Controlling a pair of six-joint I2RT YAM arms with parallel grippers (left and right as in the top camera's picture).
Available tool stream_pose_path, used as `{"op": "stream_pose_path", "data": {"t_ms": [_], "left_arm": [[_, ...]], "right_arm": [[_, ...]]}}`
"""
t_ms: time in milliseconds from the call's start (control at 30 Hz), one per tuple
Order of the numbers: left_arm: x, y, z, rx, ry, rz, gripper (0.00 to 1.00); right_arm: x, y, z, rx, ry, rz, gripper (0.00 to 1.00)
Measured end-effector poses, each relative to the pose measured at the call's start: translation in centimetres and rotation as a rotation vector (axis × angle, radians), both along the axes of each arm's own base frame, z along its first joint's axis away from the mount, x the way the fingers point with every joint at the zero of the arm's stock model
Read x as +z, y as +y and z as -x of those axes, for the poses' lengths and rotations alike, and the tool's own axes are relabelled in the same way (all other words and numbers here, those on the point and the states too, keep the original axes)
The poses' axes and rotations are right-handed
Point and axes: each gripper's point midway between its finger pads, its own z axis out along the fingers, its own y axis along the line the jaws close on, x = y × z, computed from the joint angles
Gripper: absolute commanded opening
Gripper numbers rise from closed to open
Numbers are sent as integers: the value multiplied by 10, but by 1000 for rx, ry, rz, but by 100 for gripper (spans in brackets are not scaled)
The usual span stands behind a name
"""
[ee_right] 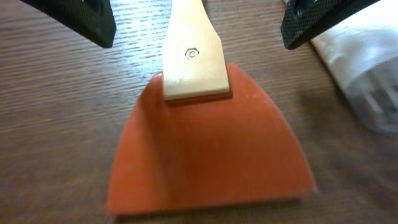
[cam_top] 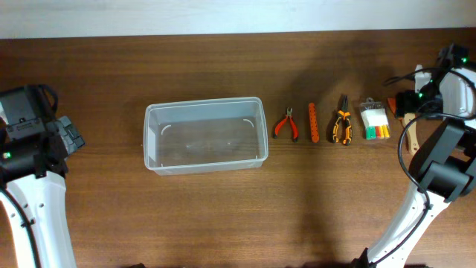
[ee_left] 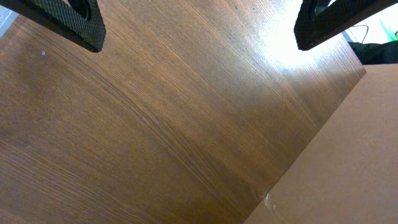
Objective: Pack container
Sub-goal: 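Grasp the orange scraper by its wooden handle with the right gripper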
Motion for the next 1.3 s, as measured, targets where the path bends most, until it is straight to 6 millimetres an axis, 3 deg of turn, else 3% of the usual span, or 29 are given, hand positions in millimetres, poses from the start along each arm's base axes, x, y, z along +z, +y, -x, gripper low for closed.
{"op": "stream_pose_path", "data": {"t_ms": [200,533,733,1067,1300], "left_arm": [[0,0,0,0,0,0,99],[0,0,0,0,0,0,99],[0,0,0,0,0,0,99],[0,0,0,0,0,0,99],[0,0,0,0,0,0,99]], "right_arm": [[-27,2,16,-13,45,-16,78],[-28,-1,10,-23,12,-8,68],[-28,-1,7,-27,-4,-7,55],[-29,0,4,-31,-18,-20,54],[-29,2,3,-34,-25,-30,43]]}}
